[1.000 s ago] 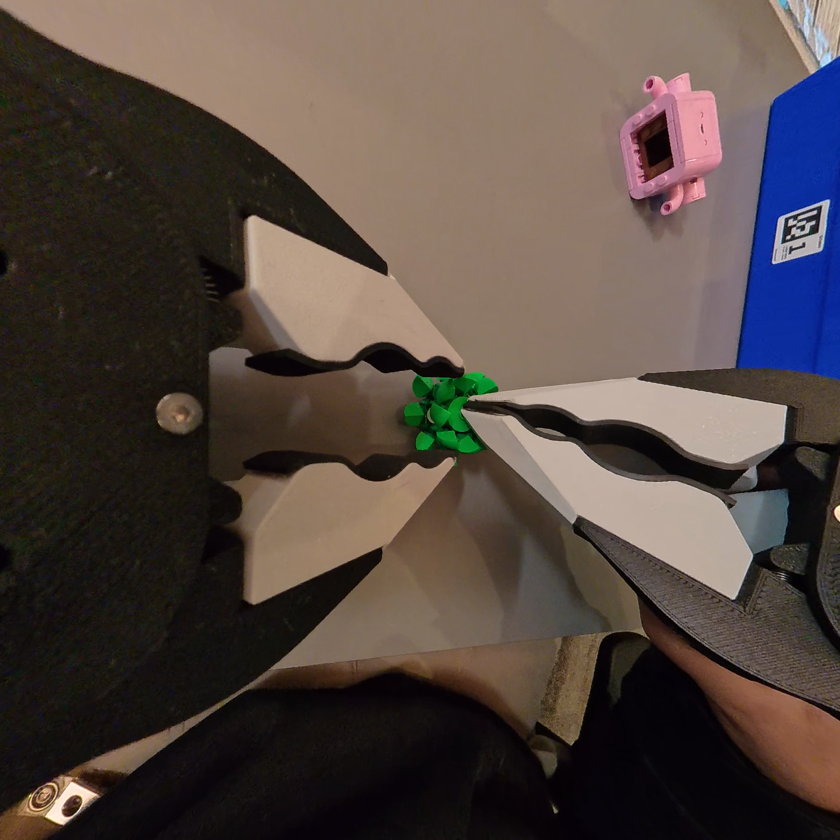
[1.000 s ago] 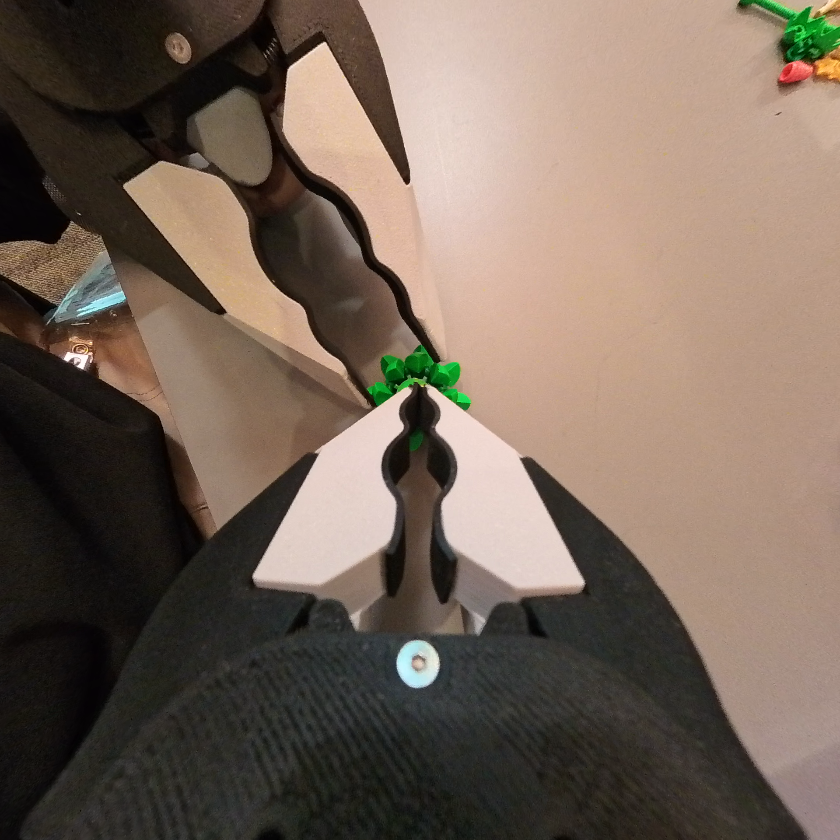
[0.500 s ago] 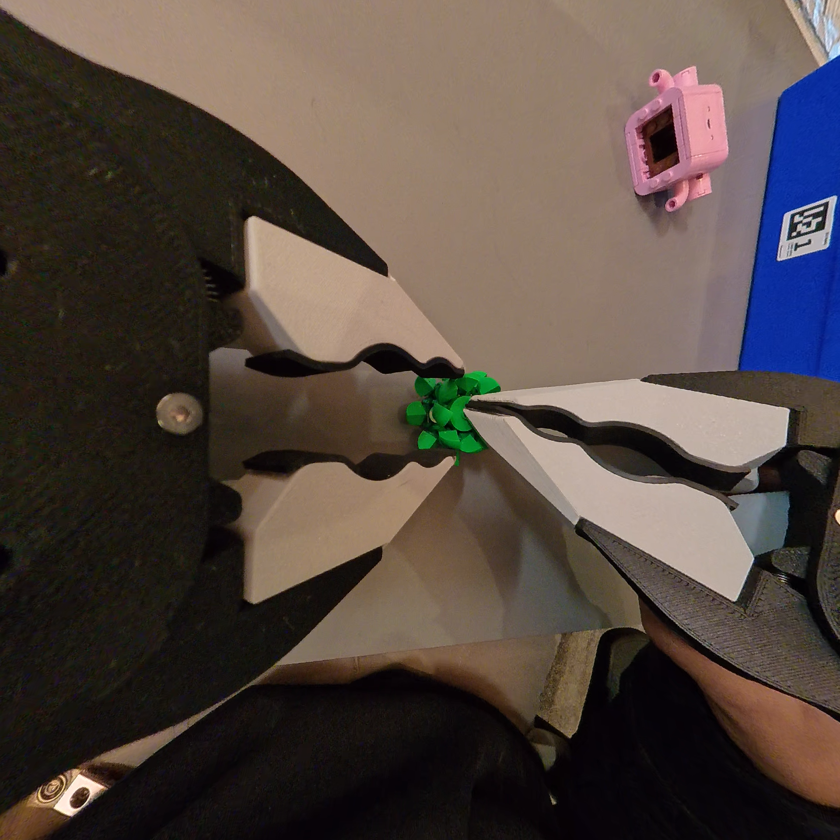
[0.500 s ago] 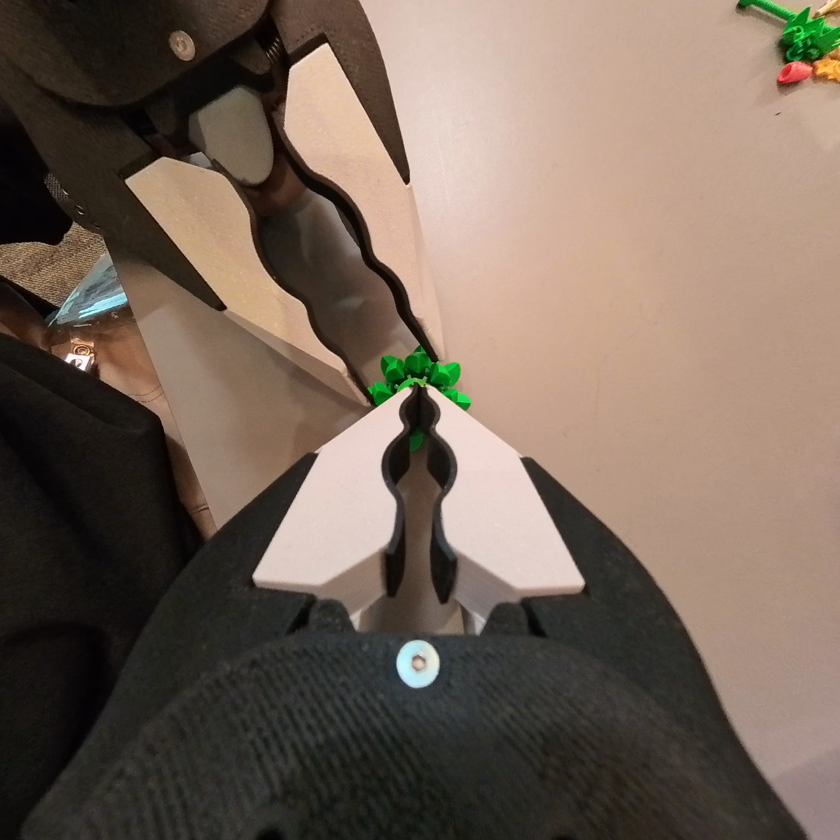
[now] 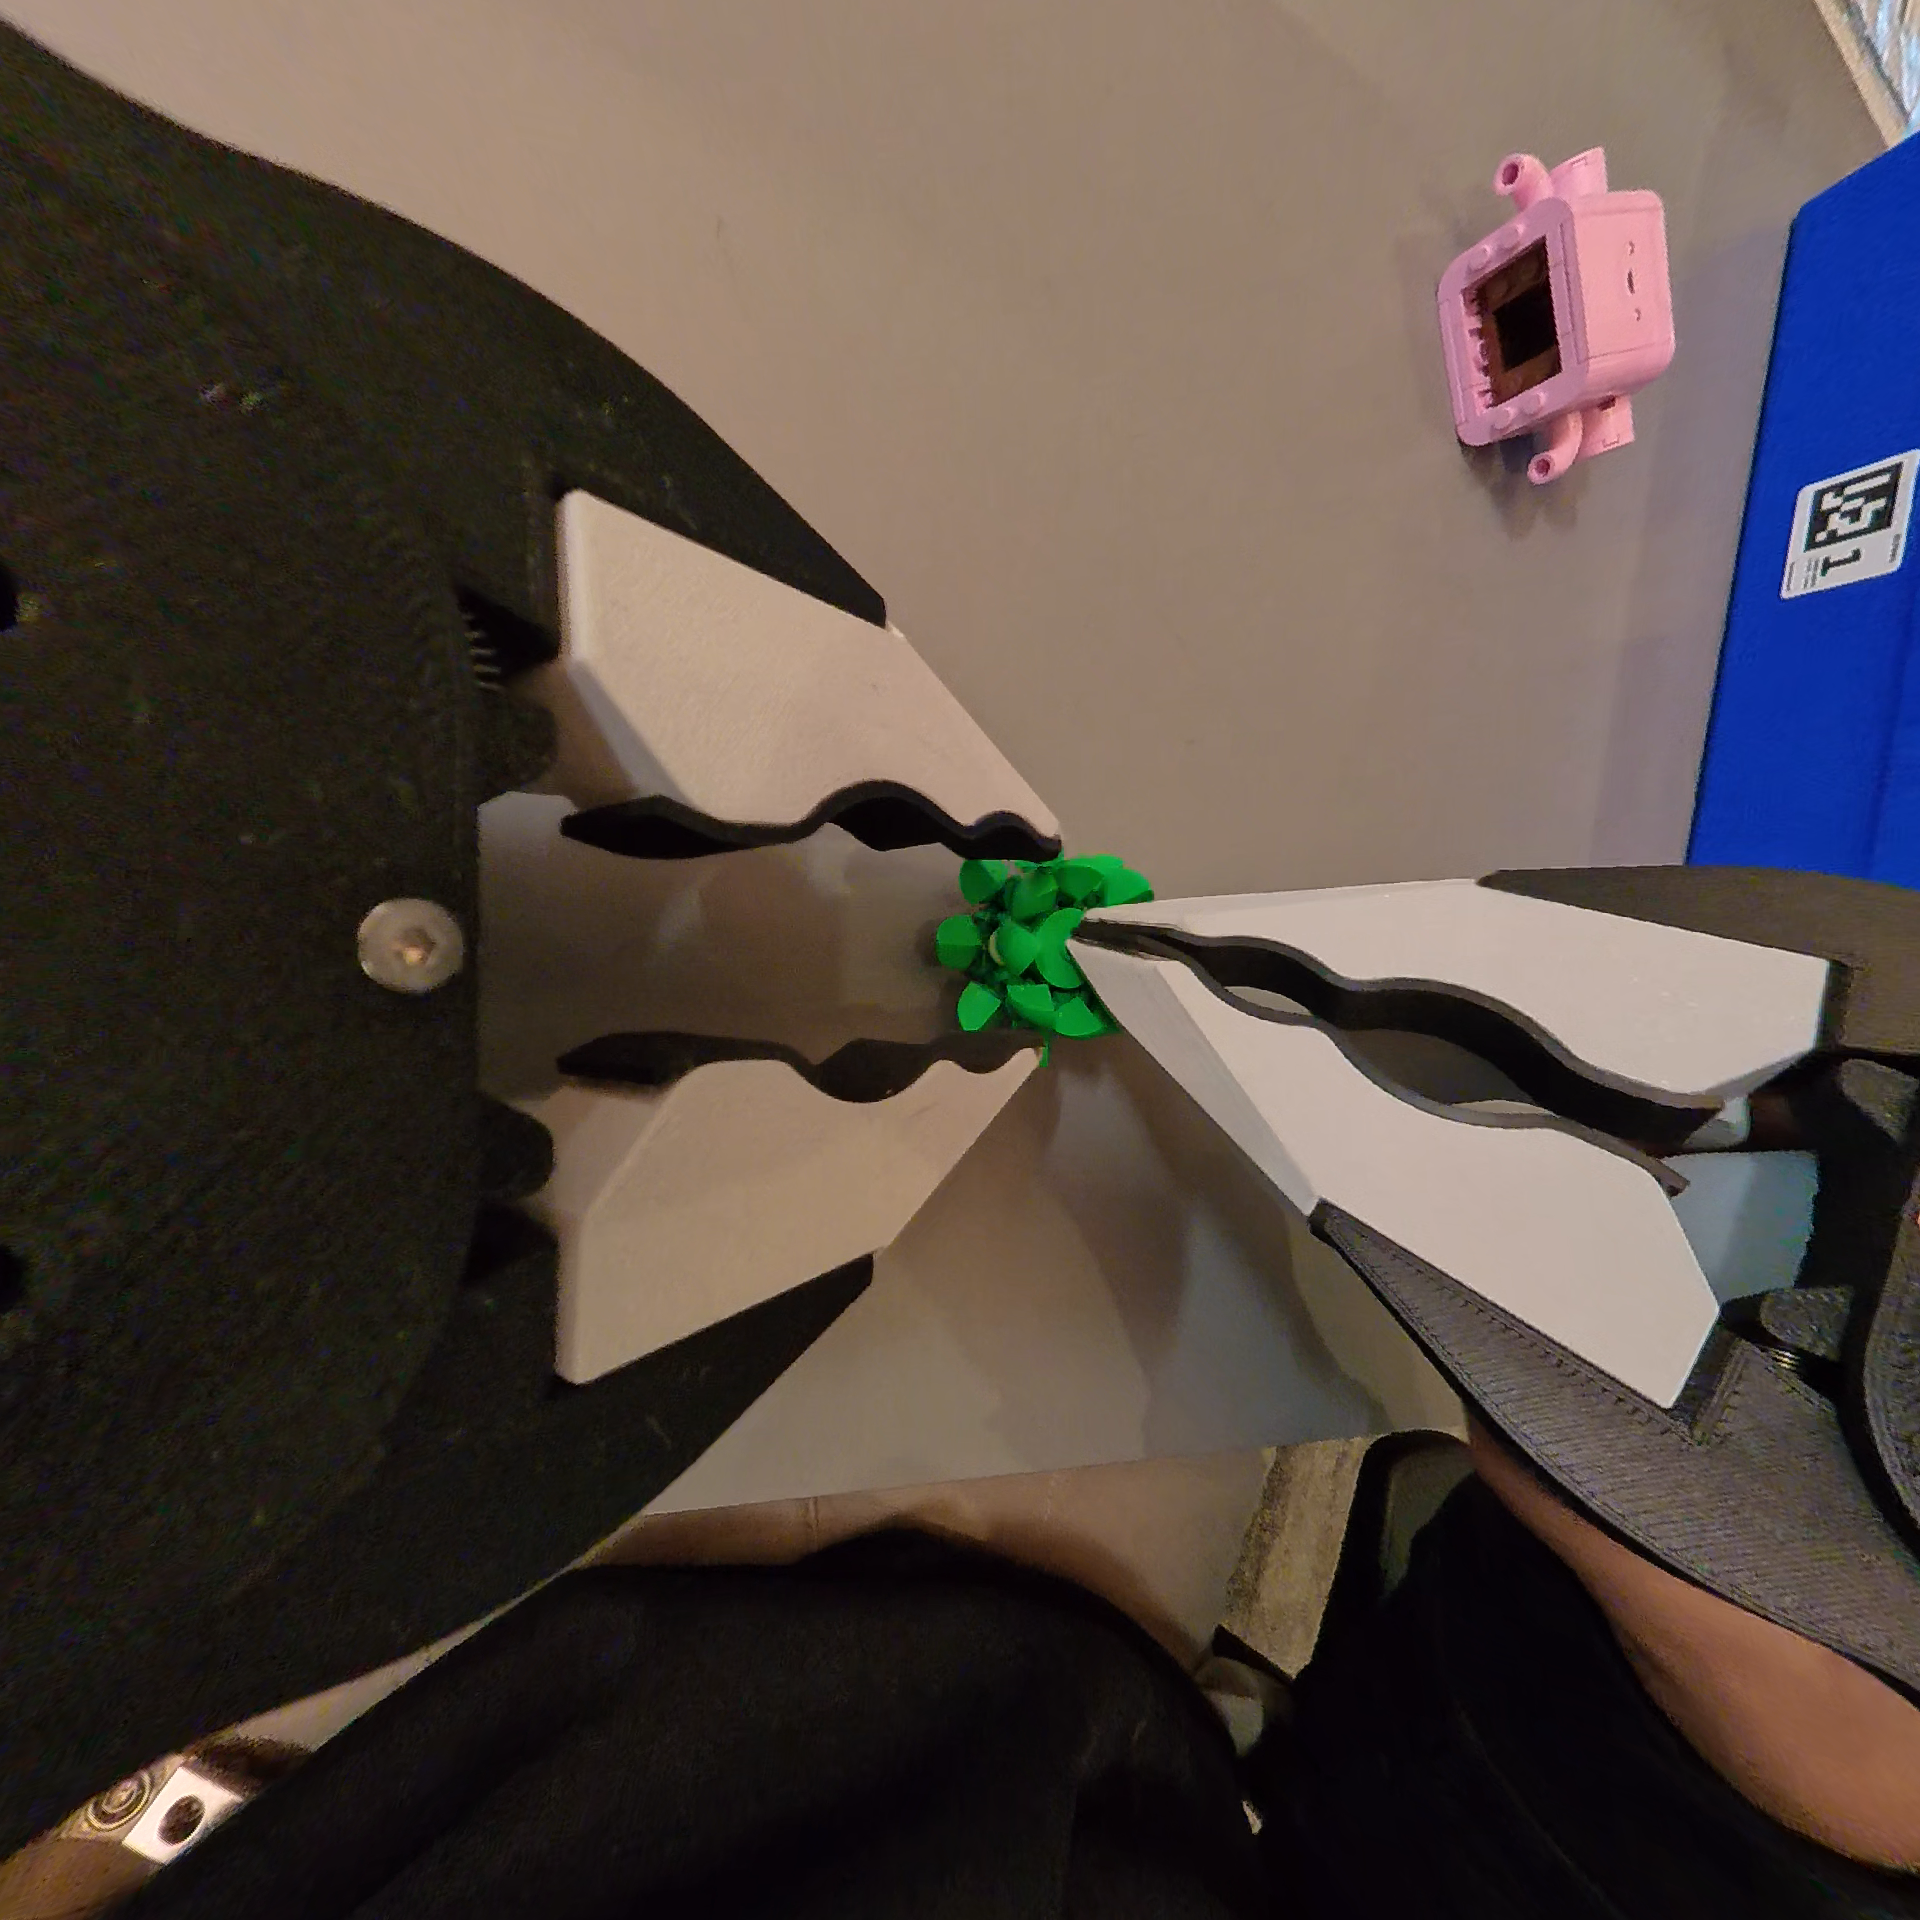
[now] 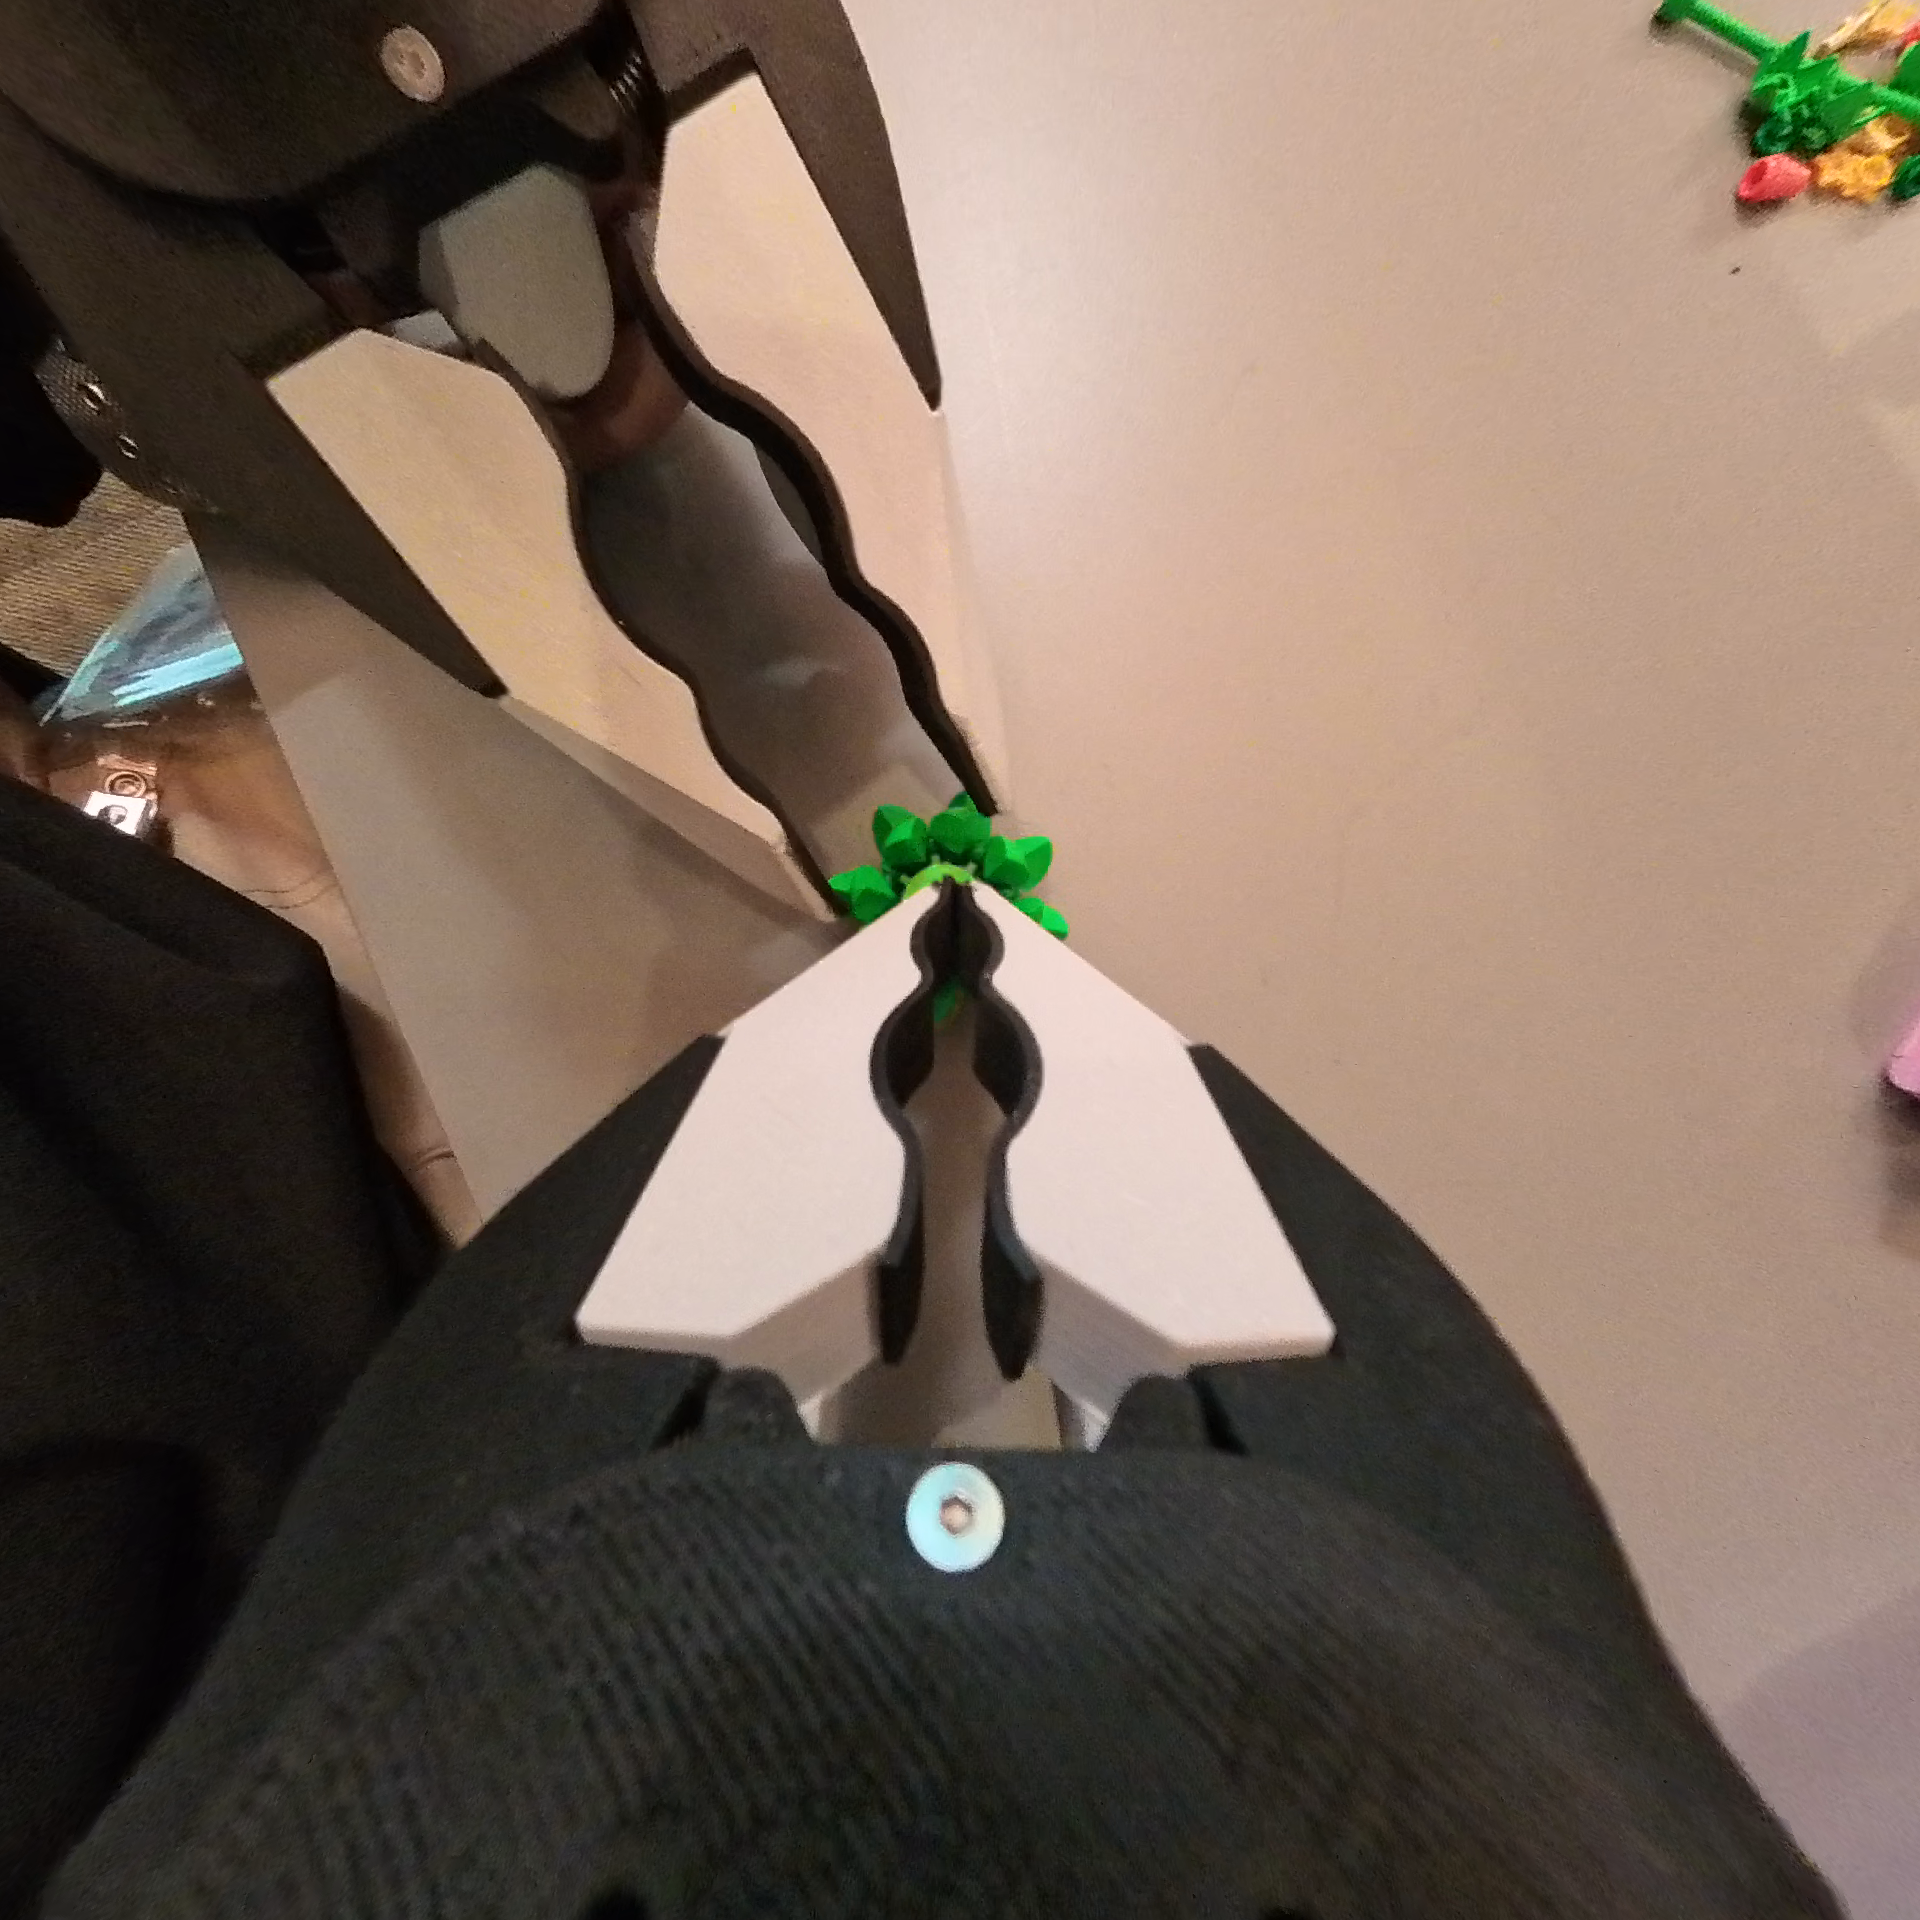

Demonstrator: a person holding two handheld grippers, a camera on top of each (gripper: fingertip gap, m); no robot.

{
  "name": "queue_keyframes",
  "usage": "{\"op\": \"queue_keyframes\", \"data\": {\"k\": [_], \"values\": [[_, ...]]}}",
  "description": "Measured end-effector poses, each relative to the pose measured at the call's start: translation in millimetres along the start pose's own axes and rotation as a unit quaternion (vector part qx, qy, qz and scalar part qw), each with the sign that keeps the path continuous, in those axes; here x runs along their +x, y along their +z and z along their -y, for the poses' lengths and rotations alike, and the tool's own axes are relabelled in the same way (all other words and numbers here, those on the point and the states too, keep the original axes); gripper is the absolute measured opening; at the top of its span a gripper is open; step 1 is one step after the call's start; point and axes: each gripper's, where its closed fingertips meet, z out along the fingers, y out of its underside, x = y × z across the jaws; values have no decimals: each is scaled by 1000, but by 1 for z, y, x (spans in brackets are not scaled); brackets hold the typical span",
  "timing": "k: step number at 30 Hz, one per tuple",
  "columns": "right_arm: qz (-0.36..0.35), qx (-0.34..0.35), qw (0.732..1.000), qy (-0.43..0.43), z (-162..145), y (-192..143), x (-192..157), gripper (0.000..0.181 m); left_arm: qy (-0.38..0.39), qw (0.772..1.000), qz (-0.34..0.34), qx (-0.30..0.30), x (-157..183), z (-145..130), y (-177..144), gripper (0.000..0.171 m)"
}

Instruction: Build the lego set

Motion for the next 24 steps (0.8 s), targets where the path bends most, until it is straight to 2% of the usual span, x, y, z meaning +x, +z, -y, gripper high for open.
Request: {"op": "queue_keyframes", "data": {"k": [3,6,10,13,16,18,20,24], "values": [[17,17,1000,5,4,-6,-3,0,-1,1000,0,-1,0,0,0,31],[43,65,997,29,15,-21,-2,0,-5,1000,-3,2,0,1,-1,32],[13,145,989,33,23,-46,24,0,-12,1000,-7,6,-1,1,-2,32],[29,250,968,4,25,-55,34,6,-13,1000,-8,4,0,1,-1,32],[102,306,946,28,9,-51,32,24,-6,1000,-8,-6,1,-2,1,32],[153,319,935,39,3,-49,25,45,-3,1000,-7,-8,1,-2,1,32],[179,307,934,22,1,-47,15,54,-7,1000,-9,-9,1,-2,1,32],[155,269,950,-30,-3,-33,3,52,-12,1000,-14,-8,1,-2,1,32]]}}
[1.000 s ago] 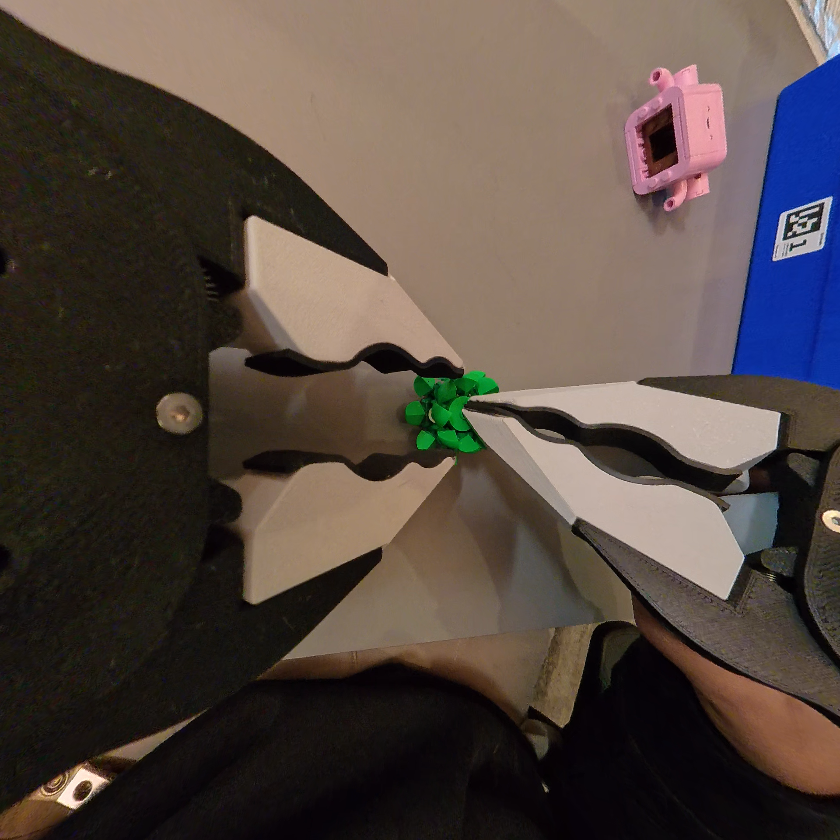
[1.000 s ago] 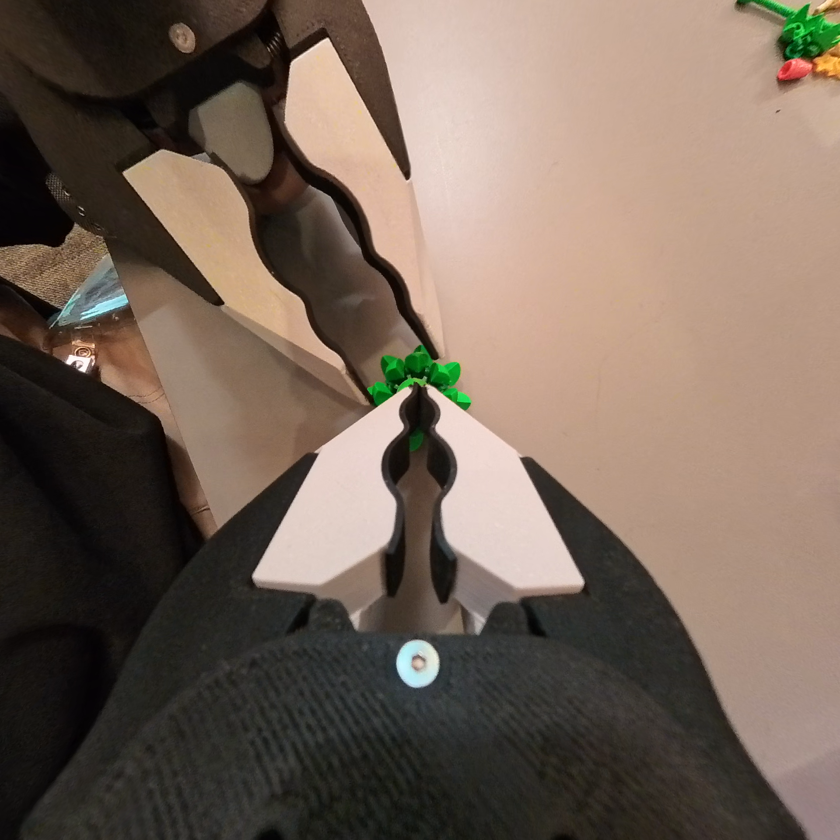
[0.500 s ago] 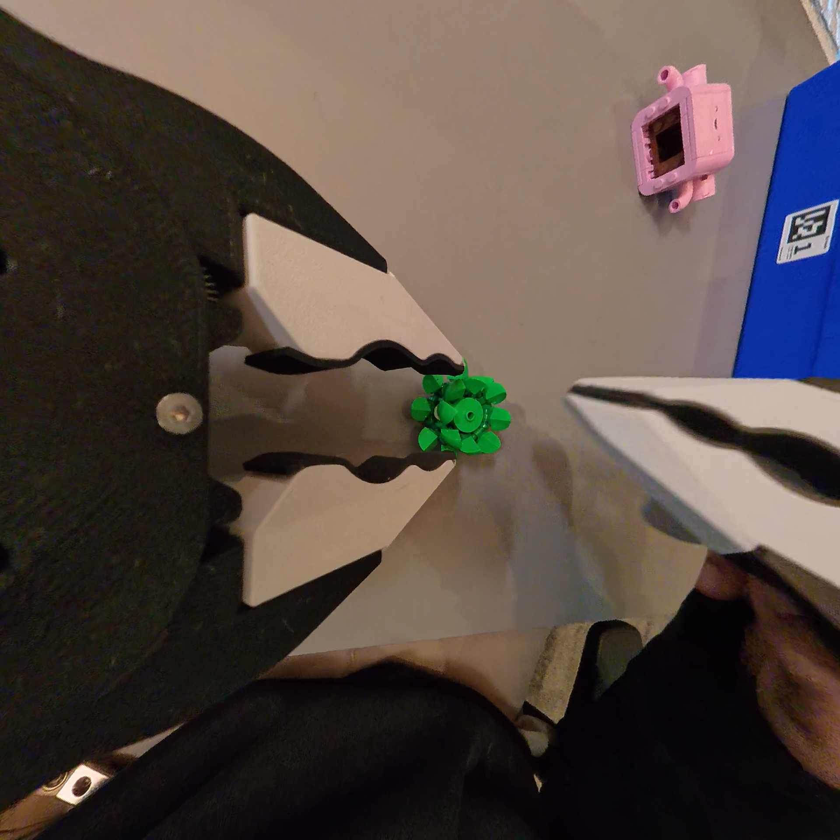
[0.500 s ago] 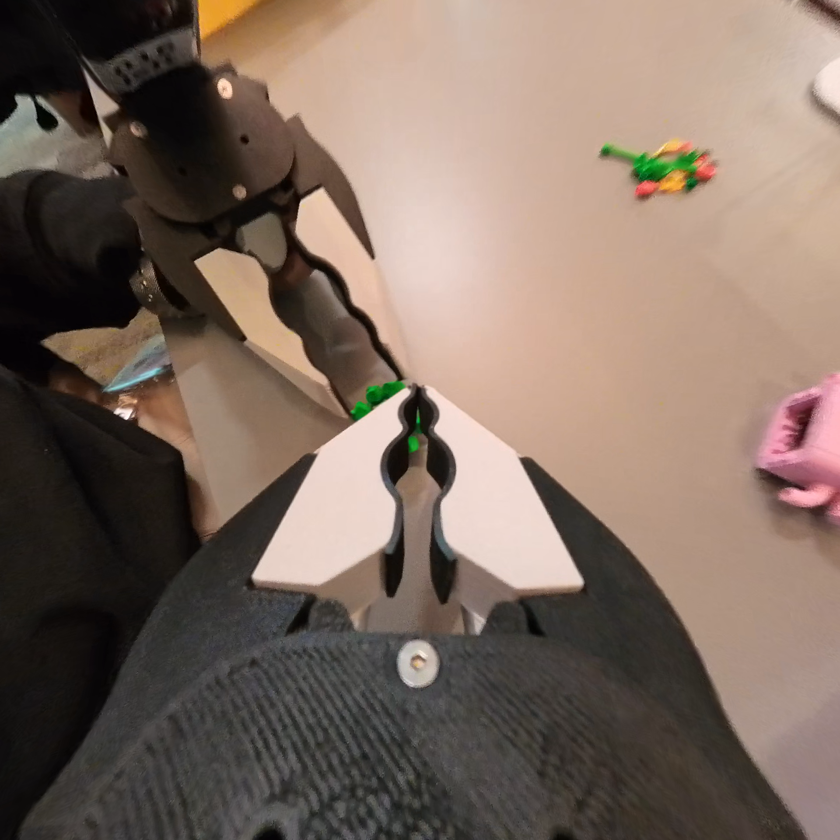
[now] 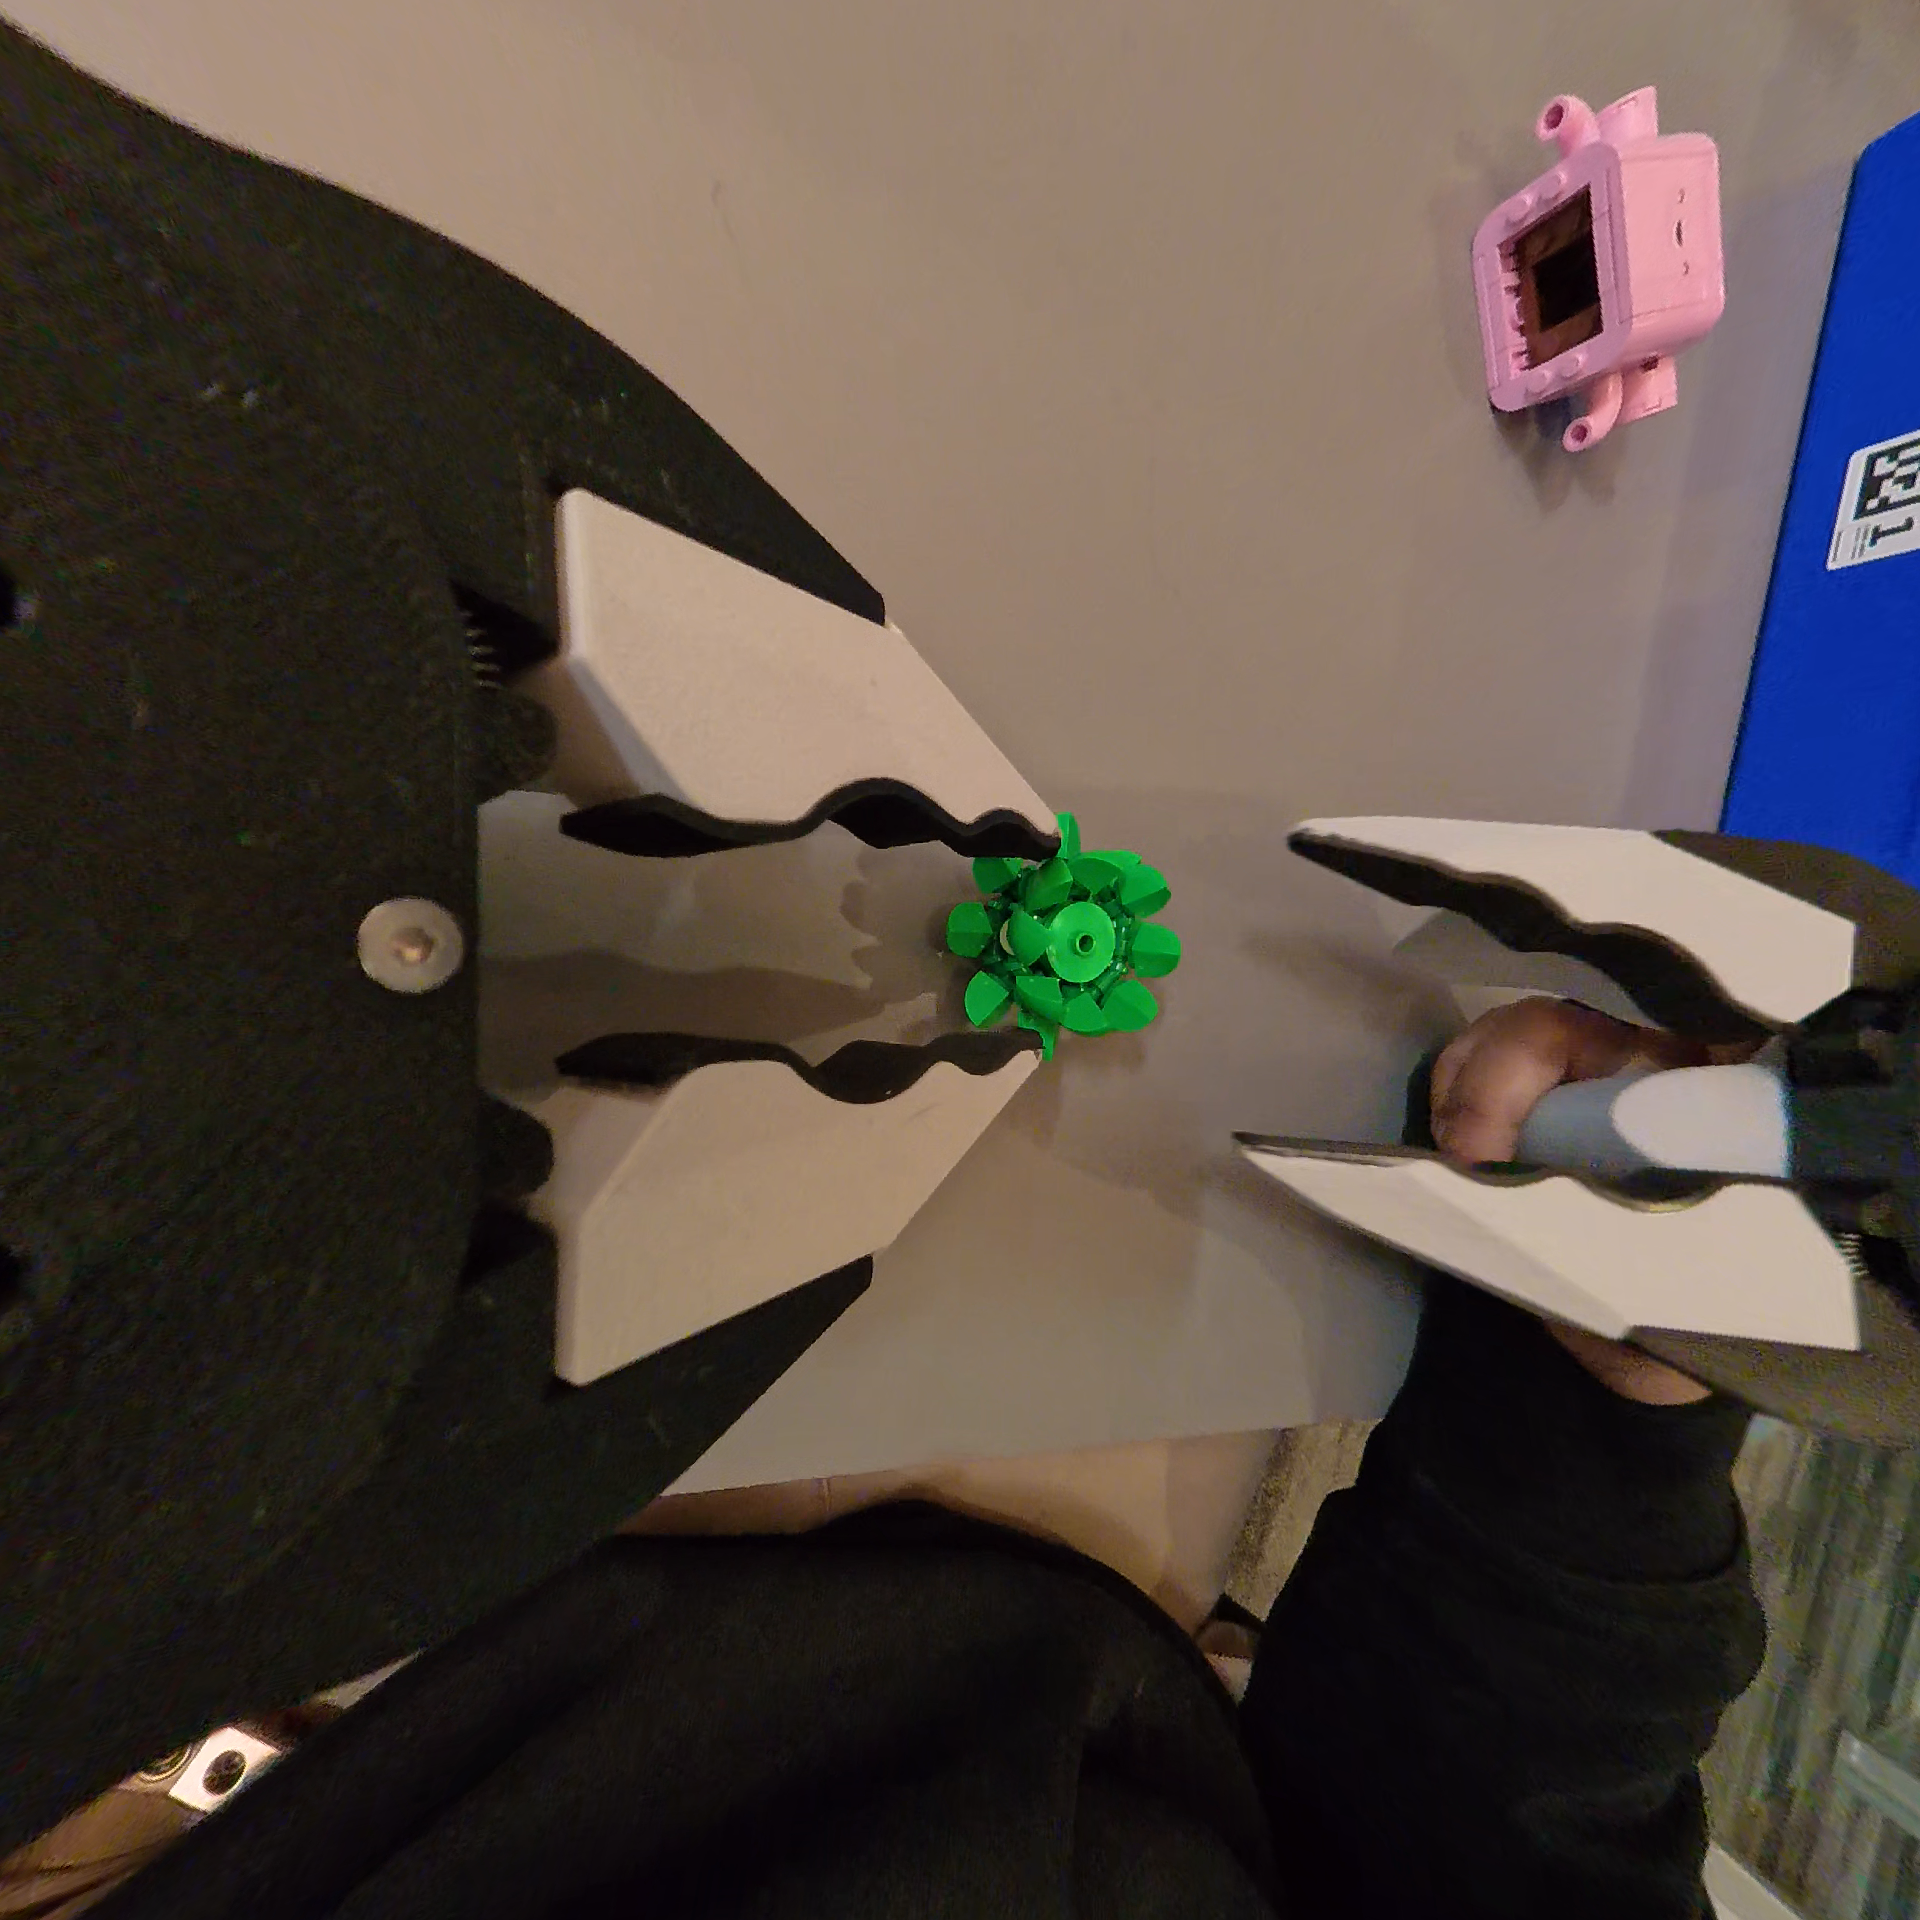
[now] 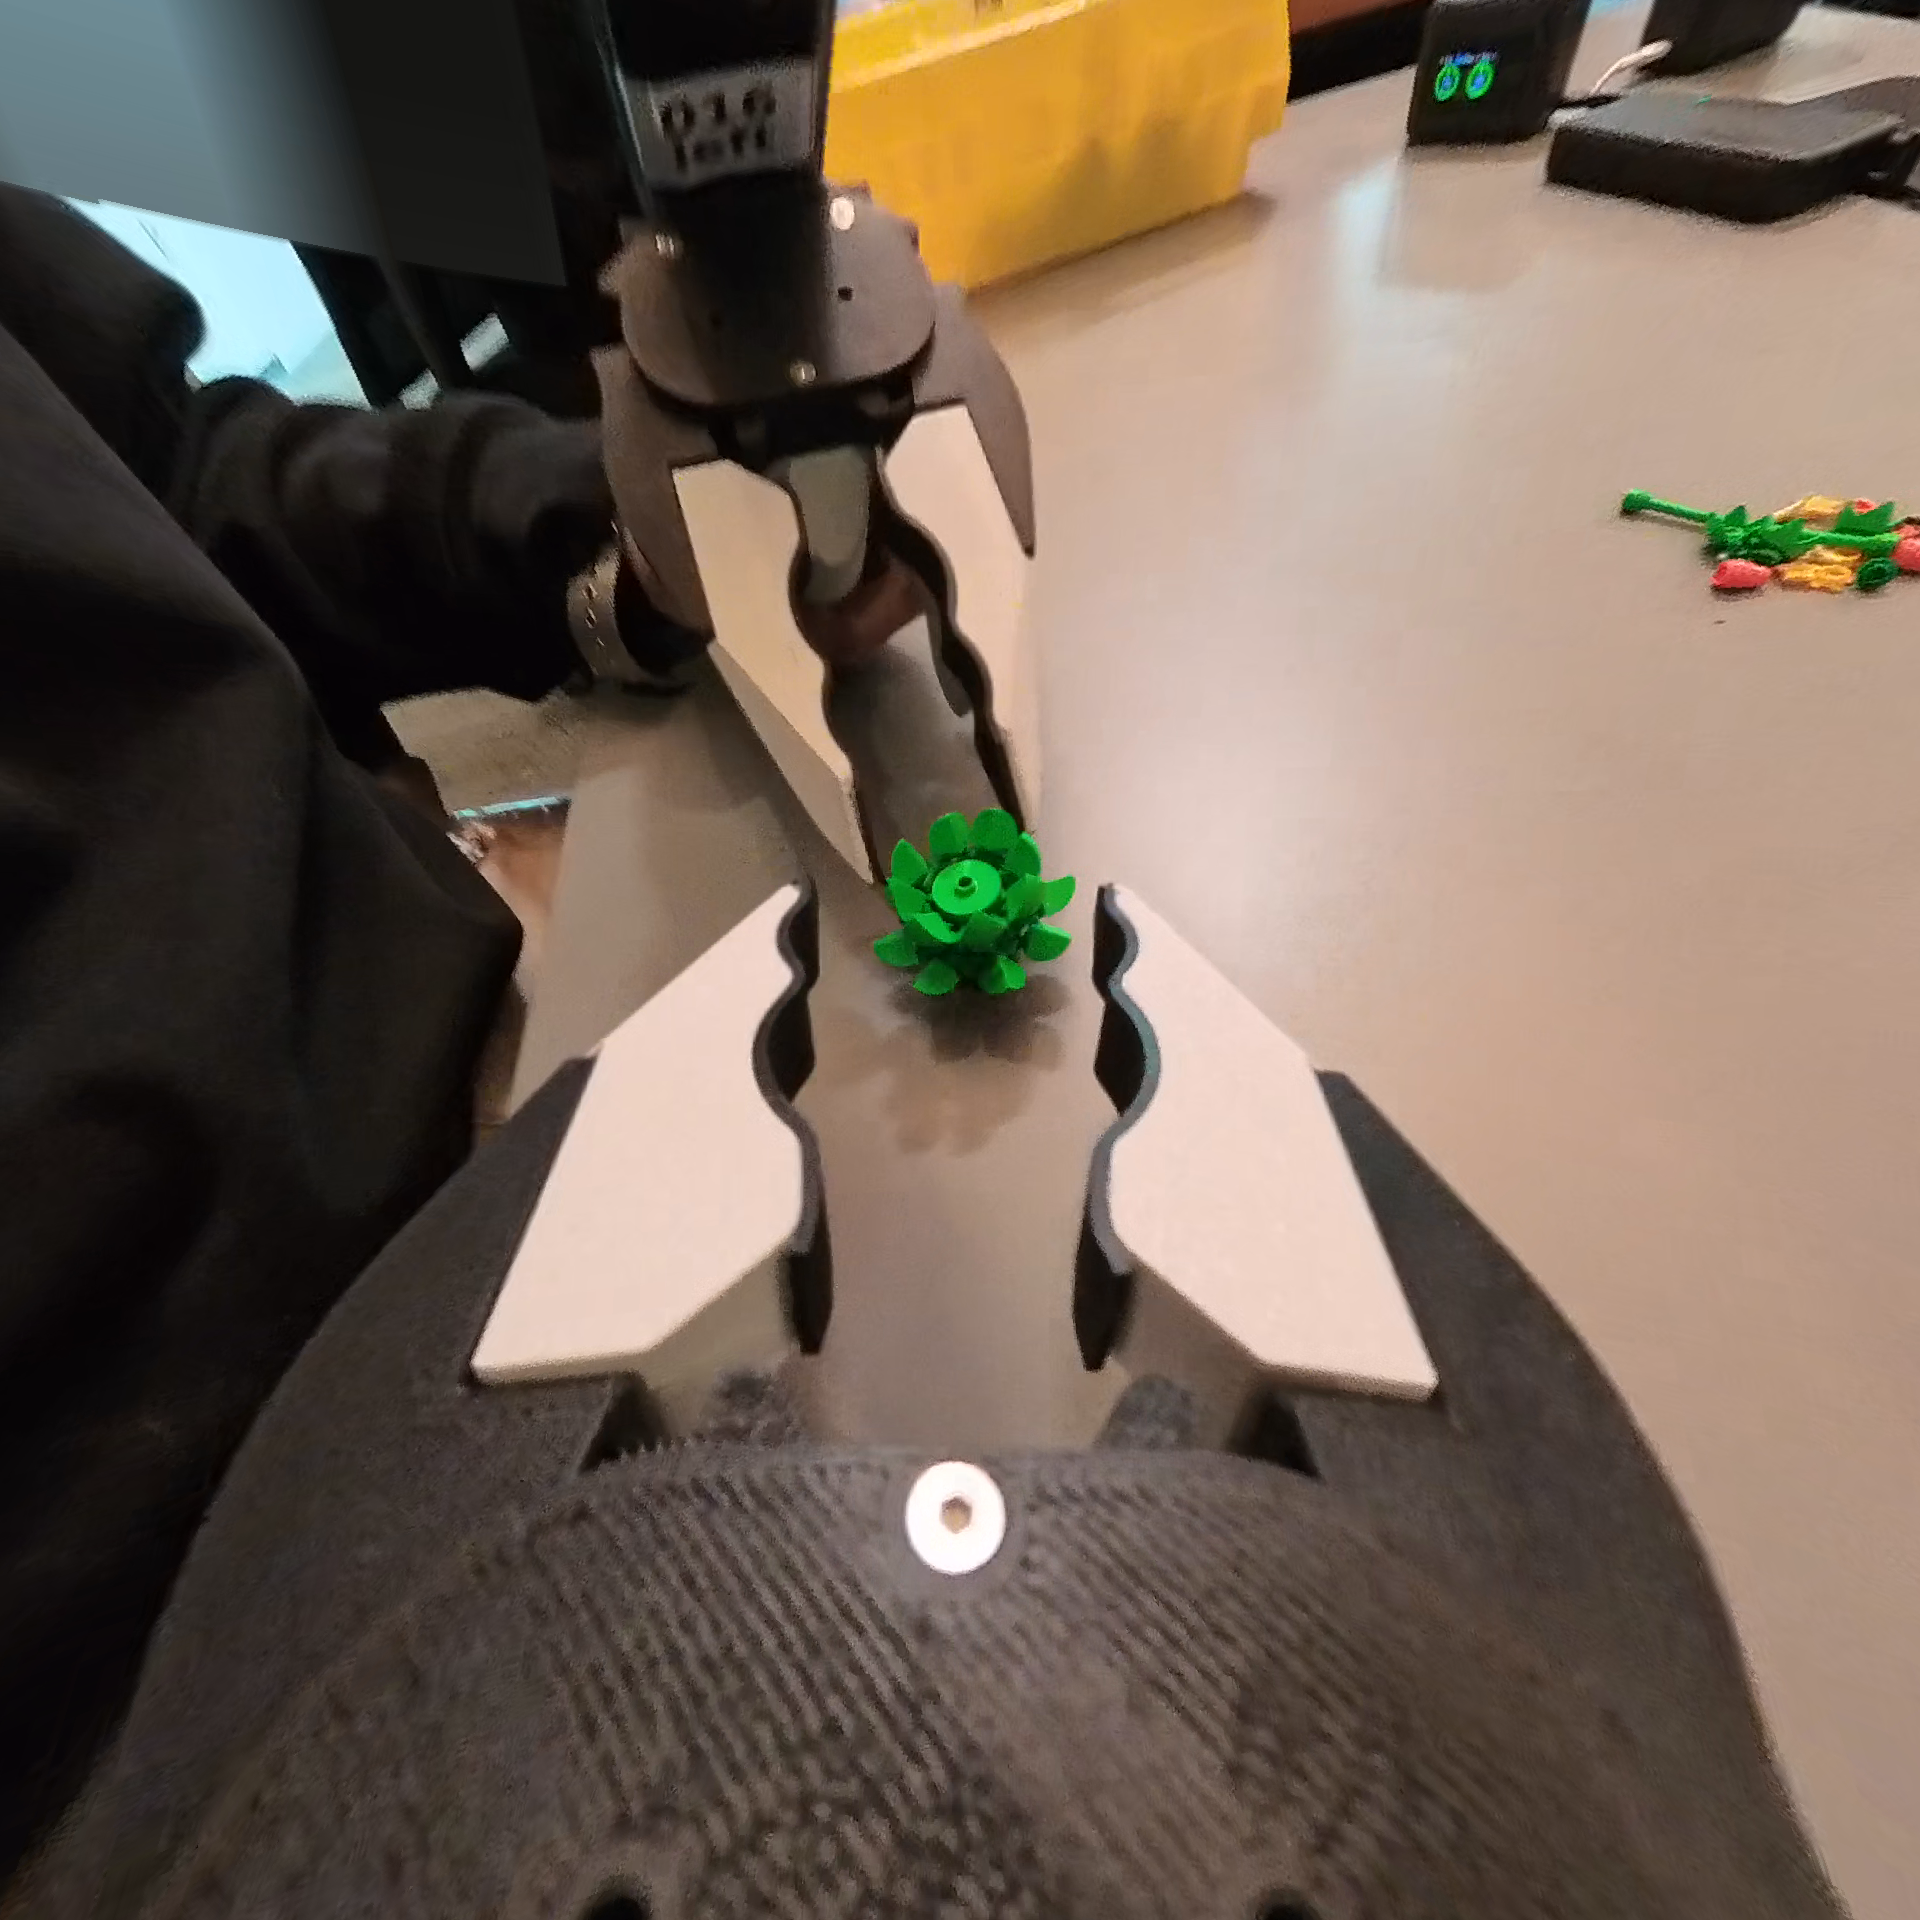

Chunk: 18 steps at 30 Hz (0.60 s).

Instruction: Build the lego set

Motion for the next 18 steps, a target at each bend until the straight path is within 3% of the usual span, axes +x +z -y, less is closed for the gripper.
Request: {"op": "queue_keyframes", "data": {"k": [18], "values": [[-33,-77,995,-48,-17,26,-1,38,4,1000,-1,-11,1,-3,2,29]]}}
